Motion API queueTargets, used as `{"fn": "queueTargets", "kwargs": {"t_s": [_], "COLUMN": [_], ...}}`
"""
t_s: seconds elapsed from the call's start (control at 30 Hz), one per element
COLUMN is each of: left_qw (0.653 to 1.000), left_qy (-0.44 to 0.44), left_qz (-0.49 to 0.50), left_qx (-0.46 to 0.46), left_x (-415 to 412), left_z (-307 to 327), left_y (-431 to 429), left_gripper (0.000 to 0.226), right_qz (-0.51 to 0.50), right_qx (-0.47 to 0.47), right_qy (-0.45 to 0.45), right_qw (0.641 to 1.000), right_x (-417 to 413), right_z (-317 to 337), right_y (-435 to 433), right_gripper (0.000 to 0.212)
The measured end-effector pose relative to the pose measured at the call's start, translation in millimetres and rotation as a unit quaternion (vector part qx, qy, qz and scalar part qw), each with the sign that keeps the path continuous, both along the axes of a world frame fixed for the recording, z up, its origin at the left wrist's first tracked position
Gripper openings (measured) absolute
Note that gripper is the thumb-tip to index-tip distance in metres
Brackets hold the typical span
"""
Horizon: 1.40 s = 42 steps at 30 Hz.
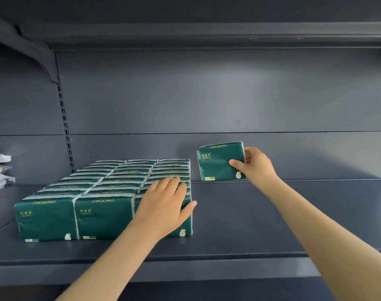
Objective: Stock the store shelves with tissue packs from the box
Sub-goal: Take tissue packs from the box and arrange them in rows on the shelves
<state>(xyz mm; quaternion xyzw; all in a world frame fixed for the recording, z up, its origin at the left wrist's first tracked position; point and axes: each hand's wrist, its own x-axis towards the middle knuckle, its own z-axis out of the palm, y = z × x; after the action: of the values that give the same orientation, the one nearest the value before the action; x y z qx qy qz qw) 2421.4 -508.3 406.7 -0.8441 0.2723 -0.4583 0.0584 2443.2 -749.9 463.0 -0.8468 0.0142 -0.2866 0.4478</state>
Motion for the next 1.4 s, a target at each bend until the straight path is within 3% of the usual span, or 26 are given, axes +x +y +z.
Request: {"fn": "queueTargets", "kwargs": {"t_s": [0.1, 0.3, 0.67, 0.9, 1.07, 1.2, 1.4], "left_qw": [0.999, 0.994, 0.986, 0.983, 0.985, 0.985, 0.993], "left_qy": [-0.037, -0.097, -0.149, -0.157, -0.142, -0.135, -0.088], "left_qz": [-0.022, -0.041, -0.053, -0.061, -0.061, -0.058, -0.029], "left_qx": [-0.004, -0.034, -0.056, -0.069, -0.081, -0.093, -0.076], "left_x": [14.6, 29.5, 37.0, 37.1, 36.5, 35.4, 32.0], "left_z": [-14.1, -26.2, -33.8, -33.6, -32.9, -31.9, -28.0], "left_y": [3.5, 2.0, 2.2, 0.3, -0.8, -0.6, -1.6], "left_gripper": [0.062, 0.058, 0.049, 0.046, 0.044, 0.041, 0.042], "right_qz": [-0.012, -0.030, -0.066, -0.109, -0.053, -0.040, -0.024], "right_qx": [-0.037, -0.023, -0.138, -0.166, -0.130, -0.173, -0.255], "right_qy": [0.032, 0.066, 0.108, 0.102, 0.106, 0.155, 0.176], "right_qw": [0.999, 0.997, 0.982, 0.975, 0.985, 0.972, 0.950], "right_x": [33.6, 92.8, 160.2, 165.4, 165.8, 151.1, 92.2], "right_z": [-11.8, -38.2, -69.6, -76.4, -74.6, -71.1, -60.9], "right_y": [-2.4, -1.9, 5.9, 8.6, 0.9, -0.3, -5.5], "right_gripper": [0.043, 0.049, 0.042, 0.043, 0.040, 0.037, 0.056]}}
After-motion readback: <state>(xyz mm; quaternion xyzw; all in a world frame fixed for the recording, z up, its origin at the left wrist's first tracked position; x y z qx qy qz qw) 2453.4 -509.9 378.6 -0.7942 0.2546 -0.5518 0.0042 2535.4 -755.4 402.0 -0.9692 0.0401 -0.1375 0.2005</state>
